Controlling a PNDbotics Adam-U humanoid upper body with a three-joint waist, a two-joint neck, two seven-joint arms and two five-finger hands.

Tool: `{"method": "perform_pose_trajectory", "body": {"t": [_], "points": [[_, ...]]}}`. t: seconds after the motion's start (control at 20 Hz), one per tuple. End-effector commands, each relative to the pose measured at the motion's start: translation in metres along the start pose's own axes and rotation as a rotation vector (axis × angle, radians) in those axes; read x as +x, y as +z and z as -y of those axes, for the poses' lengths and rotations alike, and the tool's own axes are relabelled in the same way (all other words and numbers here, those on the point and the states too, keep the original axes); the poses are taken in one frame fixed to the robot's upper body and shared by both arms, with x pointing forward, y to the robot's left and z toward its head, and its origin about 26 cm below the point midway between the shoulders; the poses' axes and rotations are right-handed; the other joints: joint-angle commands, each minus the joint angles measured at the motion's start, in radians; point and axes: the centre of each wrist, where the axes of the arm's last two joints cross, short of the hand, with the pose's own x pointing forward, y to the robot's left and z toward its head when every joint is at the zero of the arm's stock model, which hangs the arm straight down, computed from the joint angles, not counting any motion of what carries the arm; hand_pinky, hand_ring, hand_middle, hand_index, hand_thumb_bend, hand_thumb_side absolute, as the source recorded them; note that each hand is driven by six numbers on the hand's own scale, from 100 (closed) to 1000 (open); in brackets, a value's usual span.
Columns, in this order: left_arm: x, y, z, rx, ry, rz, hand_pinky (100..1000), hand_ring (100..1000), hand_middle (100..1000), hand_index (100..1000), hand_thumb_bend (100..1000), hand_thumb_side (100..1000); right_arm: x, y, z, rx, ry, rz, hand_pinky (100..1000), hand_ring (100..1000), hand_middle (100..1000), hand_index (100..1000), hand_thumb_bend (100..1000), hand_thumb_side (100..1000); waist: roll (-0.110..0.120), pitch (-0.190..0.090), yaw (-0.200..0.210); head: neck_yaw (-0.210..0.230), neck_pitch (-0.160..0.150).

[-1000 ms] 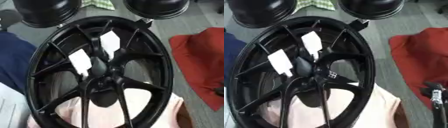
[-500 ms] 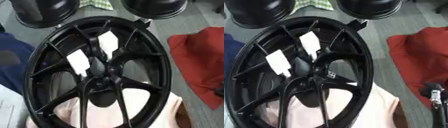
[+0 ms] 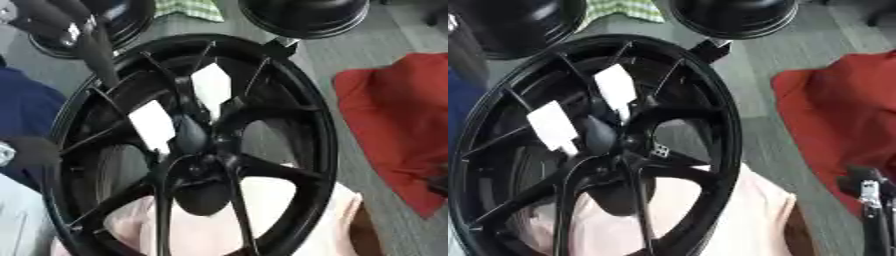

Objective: Pull the pin out of the wheel hub.

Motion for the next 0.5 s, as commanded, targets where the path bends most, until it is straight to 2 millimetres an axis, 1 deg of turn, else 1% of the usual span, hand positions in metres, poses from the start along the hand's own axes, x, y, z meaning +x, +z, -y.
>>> {"method": "perform_pose_trajectory", "body": {"t": [0.05, 0.25, 0.5], "points": [[0.004, -0.006, -0.006, -0.008, -0.009, 0.012, 781, 727, 702, 799, 390, 300, 0.007, -0.002, 0.003, 0.006, 0.014, 0.025, 677, 646, 490, 673, 100, 868, -0.002, -0.024, -0.003, 0.008, 0.003], [-0.002, -0.019, -0.007, -0.013, 0.011, 0.024, 777, 723, 699, 797, 374, 283, 0.007, -0.002, 0.002, 0.011, 0.012, 0.022, 677, 645, 490, 673, 100, 870, -0.003, -0.024, -0.006, 0.010, 0.003], [-0.012, -0.029, -0.008, -0.013, 0.020, 0.024, 776, 721, 696, 794, 352, 242, 0.007, -0.002, 0.001, 0.017, 0.009, 0.023, 677, 645, 490, 673, 100, 870, -0.004, -0.022, -0.008, 0.009, 0.001]]}}
